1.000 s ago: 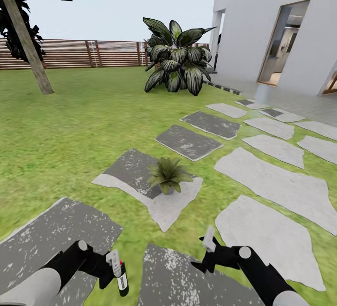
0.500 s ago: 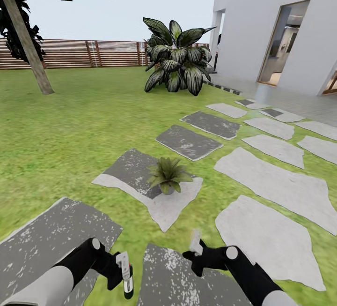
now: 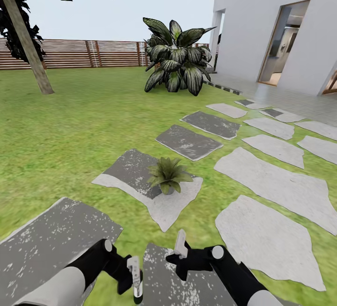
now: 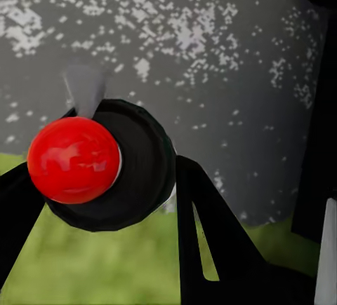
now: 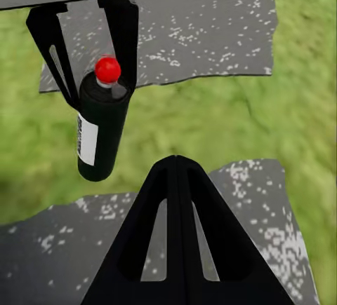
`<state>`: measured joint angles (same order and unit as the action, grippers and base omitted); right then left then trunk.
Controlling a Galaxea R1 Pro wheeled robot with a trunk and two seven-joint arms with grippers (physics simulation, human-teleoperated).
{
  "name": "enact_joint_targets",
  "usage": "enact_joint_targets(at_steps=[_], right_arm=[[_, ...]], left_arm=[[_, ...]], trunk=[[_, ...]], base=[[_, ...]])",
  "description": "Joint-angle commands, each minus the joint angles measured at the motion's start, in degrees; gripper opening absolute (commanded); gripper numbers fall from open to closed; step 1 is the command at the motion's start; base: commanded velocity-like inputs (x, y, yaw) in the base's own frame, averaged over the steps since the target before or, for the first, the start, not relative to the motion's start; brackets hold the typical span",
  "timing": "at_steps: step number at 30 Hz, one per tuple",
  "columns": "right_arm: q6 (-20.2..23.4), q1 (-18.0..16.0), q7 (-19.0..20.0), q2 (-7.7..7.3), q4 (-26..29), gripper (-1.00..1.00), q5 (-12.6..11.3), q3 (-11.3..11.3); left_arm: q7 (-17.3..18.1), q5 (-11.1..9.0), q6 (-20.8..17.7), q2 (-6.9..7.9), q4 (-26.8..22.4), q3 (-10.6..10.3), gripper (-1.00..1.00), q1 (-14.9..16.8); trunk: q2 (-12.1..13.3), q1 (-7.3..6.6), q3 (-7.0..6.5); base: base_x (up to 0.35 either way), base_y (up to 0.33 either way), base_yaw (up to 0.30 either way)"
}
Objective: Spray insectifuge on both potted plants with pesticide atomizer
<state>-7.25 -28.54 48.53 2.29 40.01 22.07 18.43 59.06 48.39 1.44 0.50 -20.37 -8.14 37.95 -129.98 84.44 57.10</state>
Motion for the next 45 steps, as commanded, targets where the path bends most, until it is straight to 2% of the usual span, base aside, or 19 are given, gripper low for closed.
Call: enact_joint_targets(at_steps=[1,10,18,24,33,45], right_arm=[[-0.49,-0.02,0.05,0.04,0.04,-1.00,0.61,-0.06],[-0.49,-0.02,0.07,0.08,-0.01,-1.00,0.67,-0.06],[-0.49,-0.02,0.07,0.08,0.05,-1.00,0.63,-0.06],[-0.49,-0.02,0.07,0.08,0.06,-1.00,0.61,-0.06],[-0.49,-0.02,0.07,0.08,0.06,-1.00,0.61,-0.06],[-0.52,-0.02,0.07,0.08,-0.02,-1.00,0.61,-0.06]], left_arm=[[0.27,0.29,0.34,-0.20,-0.10,-0.09,-1.00,0.01],[1.36,0.21,3.35,-1.80,-0.15,-0.46,-1.00,0.10],[2.01,0.21,3.74,-4.00,-0.69,-0.43,-1.00,0.28],[2.03,-0.15,3.67,-4.39,-3.12,-0.32,-1.00,0.28],[2.03,-0.31,3.73,-4.56,-3.62,-0.17,-1.00,0.28],[2.03,-0.32,3.75,-6.17,-3.63,-0.13,-1.00,0.27]], trunk=[[-0.02,-0.01,0.05],[-0.02,-0.01,0.05],[-0.02,-0.01,0.05],[-0.02,-0.01,0.05],[-0.02,-0.01,0.05],[-0.02,-0.01,0.05]], base=[[0.000,0.000,0.000],[0.000,0.000,0.000],[0.000,0.000,0.000],[0.000,0.000,0.000],[0.000,0.000,0.000],[0.000,0.000,0.000]])
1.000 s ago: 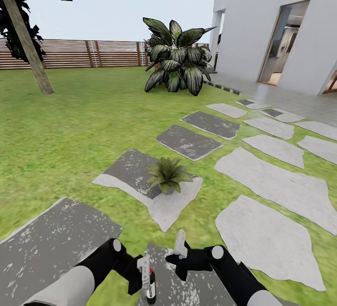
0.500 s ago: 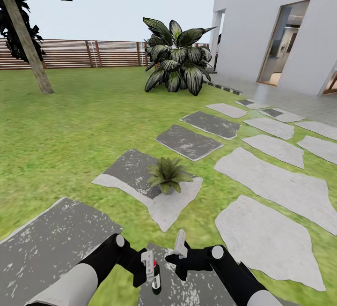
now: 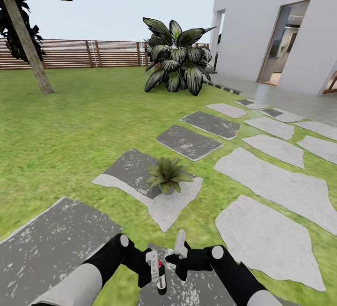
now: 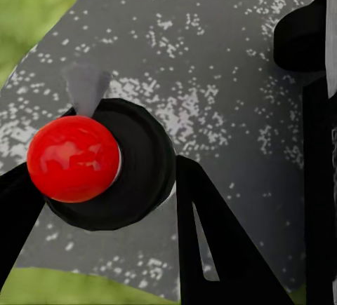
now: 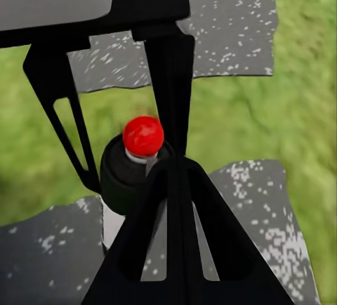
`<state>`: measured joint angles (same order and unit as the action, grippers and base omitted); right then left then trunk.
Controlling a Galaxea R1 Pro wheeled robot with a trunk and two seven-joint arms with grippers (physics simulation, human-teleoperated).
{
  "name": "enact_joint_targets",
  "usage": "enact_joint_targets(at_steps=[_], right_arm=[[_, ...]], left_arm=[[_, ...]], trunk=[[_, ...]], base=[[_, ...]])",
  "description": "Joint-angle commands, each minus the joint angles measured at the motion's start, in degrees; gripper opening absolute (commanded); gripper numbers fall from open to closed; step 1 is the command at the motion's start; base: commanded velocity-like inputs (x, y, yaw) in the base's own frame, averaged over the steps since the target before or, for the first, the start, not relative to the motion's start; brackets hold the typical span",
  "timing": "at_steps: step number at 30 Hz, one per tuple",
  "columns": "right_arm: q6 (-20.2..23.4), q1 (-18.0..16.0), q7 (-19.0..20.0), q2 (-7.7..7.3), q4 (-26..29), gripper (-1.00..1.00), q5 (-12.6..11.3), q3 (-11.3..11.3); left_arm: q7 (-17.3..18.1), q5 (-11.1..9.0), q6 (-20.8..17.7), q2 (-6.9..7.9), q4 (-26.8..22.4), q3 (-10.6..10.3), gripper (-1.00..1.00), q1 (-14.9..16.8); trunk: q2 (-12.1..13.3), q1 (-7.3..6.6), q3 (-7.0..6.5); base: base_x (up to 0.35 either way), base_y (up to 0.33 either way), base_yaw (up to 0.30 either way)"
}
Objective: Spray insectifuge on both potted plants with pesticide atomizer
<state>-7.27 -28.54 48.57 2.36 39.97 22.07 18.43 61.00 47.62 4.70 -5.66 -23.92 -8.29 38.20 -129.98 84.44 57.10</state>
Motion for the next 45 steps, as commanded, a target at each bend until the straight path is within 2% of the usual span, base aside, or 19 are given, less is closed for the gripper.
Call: enact_joint_targets(at_steps=[1,18,26,45], right_arm=[[-0.50,-0.02,0.03,0.01,0.03,-1.00,0.61,-0.06],[-0.52,-0.02,-0.02,0.01,0.02,-1.00,0.61,-0.12],[-0.54,-0.02,-0.03,0.01,0.02,-1.00,0.61,-0.13],[-0.55,-0.02,-0.06,0.01,-0.06,-1.00,0.61,-0.13]], left_arm=[[0.08,0.45,0.49,-0.11,-0.07,0.01,-1.00,0.02],[-0.12,0.33,0.30,-0.59,-0.16,0.08,-1.00,0.03],[-0.21,-1.03,0.44,-0.59,-0.15,0.11,-1.00,0.03],[-0.26,-1.13,0.41,-1.07,-0.13,0.11,-1.00,0.03]], trunk=[[-0.02,-0.01,0.05],[-0.02,-0.01,0.05],[-0.02,-0.01,0.05],[-0.02,-0.01,0.05]], base=[[0.000,0.000,0.000],[0.000,0.000,0.000],[0.000,0.000,0.000],[0.000,0.000,0.000]])
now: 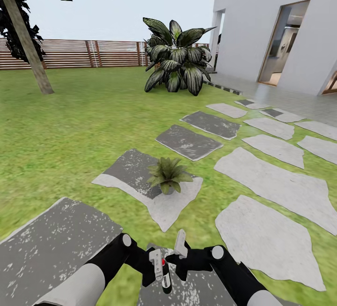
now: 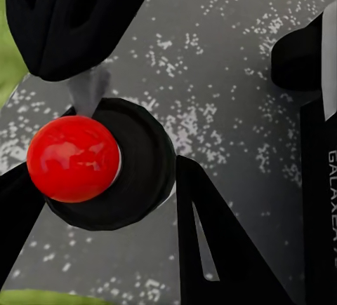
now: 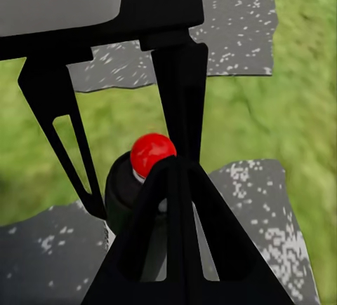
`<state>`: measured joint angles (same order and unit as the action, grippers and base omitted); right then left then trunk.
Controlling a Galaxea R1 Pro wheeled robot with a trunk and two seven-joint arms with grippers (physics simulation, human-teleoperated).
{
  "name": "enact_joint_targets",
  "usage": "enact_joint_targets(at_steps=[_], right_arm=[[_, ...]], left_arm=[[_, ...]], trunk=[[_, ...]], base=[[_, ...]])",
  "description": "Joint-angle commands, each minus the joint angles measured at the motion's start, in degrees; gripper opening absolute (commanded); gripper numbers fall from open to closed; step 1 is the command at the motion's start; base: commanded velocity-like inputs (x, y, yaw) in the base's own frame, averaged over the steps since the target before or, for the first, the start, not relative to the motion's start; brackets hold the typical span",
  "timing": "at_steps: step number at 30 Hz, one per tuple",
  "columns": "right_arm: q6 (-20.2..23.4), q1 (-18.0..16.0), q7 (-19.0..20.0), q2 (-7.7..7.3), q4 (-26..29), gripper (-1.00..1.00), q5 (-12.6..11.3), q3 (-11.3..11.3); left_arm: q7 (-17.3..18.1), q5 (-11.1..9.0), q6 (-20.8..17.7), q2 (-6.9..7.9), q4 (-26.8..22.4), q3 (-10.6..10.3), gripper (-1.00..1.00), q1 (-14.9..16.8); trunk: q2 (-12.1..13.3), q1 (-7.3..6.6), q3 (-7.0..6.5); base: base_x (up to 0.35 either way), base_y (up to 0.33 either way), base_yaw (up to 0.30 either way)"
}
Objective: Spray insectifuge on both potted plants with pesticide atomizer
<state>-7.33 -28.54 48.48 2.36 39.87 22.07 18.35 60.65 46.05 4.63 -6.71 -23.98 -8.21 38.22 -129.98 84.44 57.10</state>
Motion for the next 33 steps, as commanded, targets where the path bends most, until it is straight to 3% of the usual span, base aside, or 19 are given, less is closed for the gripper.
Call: enact_joint_targets(at_steps=[1,20,26,33], right_arm=[[-0.49,-0.02,0.03,0.01,0.03,-1.00,0.60,-0.06],[-0.49,-0.02,0.03,0.01,0.00,-1.00,0.60,-0.05],[-0.49,-0.02,0.03,0.01,-0.06,-1.00,0.60,-0.07],[-0.49,-0.02,0.03,0.01,-0.13,-1.00,0.60,-0.07]], left_arm=[[0.08,0.45,0.48,0.00,-0.07,0.04,-1.00,0.02],[-0.01,0.15,0.53,-0.08,-0.10,0.27,-1.00,0.02],[-0.01,-1.91,0.63,-0.14,-0.10,0.23,-1.00,0.02],[-0.01,-2.26,0.65,-0.14,-0.10,0.21,-1.00,0.02]], trunk=[[-0.02,-0.01,0.05],[-0.02,-0.01,0.05],[-0.02,-0.01,0.05],[-0.02,-0.01,0.05]], base=[[0.000,0.000,0.000],[0.000,0.000,0.000],[0.000,0.000,0.000],[0.000,0.000,0.000]])
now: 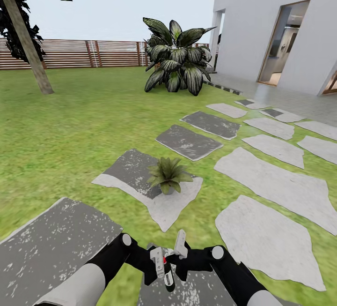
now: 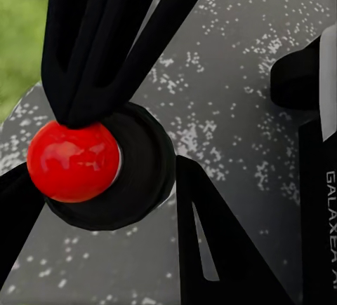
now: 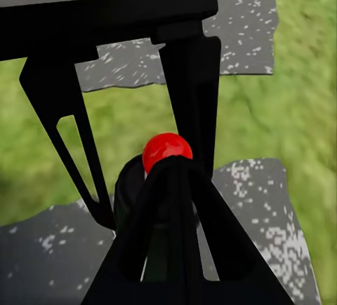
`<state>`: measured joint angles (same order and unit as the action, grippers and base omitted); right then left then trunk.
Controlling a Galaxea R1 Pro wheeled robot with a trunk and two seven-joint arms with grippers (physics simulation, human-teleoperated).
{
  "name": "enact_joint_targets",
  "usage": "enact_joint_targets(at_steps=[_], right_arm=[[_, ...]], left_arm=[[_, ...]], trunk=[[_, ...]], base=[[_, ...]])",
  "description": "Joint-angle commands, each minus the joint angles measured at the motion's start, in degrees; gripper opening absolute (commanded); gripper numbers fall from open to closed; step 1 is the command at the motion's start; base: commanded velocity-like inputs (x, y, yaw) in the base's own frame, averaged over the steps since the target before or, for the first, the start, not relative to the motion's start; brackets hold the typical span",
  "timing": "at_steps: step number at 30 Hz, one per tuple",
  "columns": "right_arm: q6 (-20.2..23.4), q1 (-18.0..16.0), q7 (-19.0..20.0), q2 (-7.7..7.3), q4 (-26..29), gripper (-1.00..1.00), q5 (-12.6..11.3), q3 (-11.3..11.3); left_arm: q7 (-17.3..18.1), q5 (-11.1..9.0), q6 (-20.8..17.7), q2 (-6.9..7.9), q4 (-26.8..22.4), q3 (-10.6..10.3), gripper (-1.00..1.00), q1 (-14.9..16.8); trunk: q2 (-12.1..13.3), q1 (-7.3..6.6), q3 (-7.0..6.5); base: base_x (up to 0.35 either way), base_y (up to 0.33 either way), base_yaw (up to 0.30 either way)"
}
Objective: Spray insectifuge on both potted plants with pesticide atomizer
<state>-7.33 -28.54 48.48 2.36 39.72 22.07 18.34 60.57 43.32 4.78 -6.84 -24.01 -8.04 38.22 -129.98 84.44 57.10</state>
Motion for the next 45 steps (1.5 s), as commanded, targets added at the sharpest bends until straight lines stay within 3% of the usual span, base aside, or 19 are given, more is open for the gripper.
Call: enact_joint_targets(at_steps=[1,39,40,41,45], right_arm=[[-0.49,-0.02,0.03,0.01,0.02,-1.00,0.60,-0.06],[-0.49,-0.02,0.03,-0.08,-0.16,-1.00,0.62,-0.06],[-0.49,-0.02,0.03,-0.08,-0.17,-1.00,0.68,0.00],[-0.49,-0.02,0.03,-0.16,-0.17,-1.00,0.69,-0.01],[-0.49,-0.02,0.03,-0.38,-0.19,-1.00,0.69,-0.01]], left_arm=[[0.08,0.46,0.50,-0.01,-0.07,0.04,-1.00,0.02],[0.35,-0.70,0.62,-0.10,-0.07,0.13,-1.00,0.02],[0.07,0.12,0.50,3.51,0.10,-0.48,-1.00,-0.42],[0.08,0.21,0.48,5.15,0.10,-0.55,-1.00,-0.54],[0.08,0.26,0.42,8.33,0.10,-0.64,-1.00,-0.74]], trunk=[[-0.02,-0.01,0.05],[-0.02,-0.01,0.05],[-0.02,-0.01,0.05],[-0.02,-0.01,0.05],[-0.02,-0.01,0.05]], base=[[0.000,0.000,0.000],[0.000,0.000,0.000],[0.000,0.000,0.000],[0.000,0.000,0.000],[0.000,0.000,0.000]])
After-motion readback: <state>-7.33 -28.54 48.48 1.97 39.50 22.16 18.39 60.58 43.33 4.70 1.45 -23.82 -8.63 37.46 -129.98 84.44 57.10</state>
